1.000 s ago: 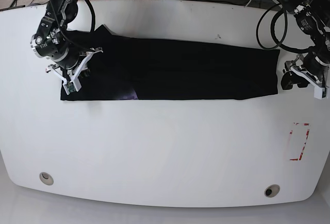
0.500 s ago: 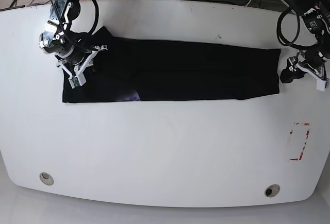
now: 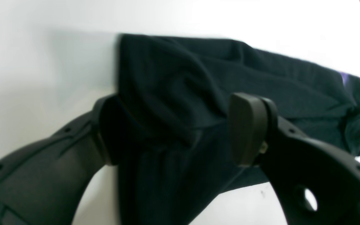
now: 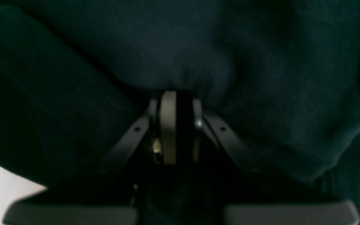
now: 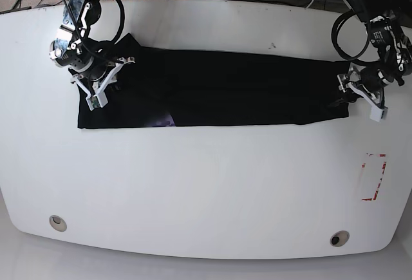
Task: Layout the t-shirt on the table in an organized manner, then fold the t-shirt properly
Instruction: 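Release the strip ends and regrasp them with both grippers, then hold the strip ends with both grippers and straighten the strip, then fold the strip end with the left gripper toward the right gripper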
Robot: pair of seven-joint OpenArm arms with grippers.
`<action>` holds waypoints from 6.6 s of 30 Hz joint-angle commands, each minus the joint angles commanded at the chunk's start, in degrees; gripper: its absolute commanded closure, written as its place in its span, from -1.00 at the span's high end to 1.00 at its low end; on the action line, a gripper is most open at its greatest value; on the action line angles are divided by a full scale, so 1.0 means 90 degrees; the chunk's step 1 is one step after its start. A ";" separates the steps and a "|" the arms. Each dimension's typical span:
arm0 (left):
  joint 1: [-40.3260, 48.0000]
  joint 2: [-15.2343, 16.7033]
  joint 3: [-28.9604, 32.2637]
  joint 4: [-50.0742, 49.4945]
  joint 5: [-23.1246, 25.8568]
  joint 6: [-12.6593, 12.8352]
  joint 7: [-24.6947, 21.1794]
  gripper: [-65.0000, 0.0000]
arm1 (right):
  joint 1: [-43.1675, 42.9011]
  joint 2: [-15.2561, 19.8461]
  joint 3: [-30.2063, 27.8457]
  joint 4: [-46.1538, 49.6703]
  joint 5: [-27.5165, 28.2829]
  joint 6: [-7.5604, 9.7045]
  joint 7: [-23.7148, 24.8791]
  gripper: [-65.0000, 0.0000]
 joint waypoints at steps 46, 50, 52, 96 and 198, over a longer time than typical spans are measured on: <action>0.0264 -0.0518 -0.0137 0.0381 0.0020 0.0840 -0.0098 0.20 | 0.0010 -0.0029 0.0000 0.0010 0.0000 0.0000 0.0000 -0.80; 0.0264 -0.0498 -0.0137 0.0352 0.0078 0.0860 -0.0098 0.20 | 0.0010 -0.0029 0.0000 0.0010 0.0000 0.0000 0.0000 -0.80; 0.0244 -0.0488 -0.0137 0.0283 0.0225 0.0860 -0.0098 0.20 | 0.0010 -0.0029 0.0000 0.0010 0.0000 0.0000 -0.0010 -0.80; 0.0215 -0.0088 0.0469 -0.0254 0.0801 0.0186 -0.0107 -0.81 | 0.0049 -0.0039 0.0000 0.0010 0.0000 0.0000 -0.0010 -0.80; -0.0186 0.2051 0.3282 0.3116 0.1211 0.0215 0.0645 -0.28 | 0.0020 -0.0029 -0.0010 0.0127 0.0000 0.0000 -0.0029 -0.80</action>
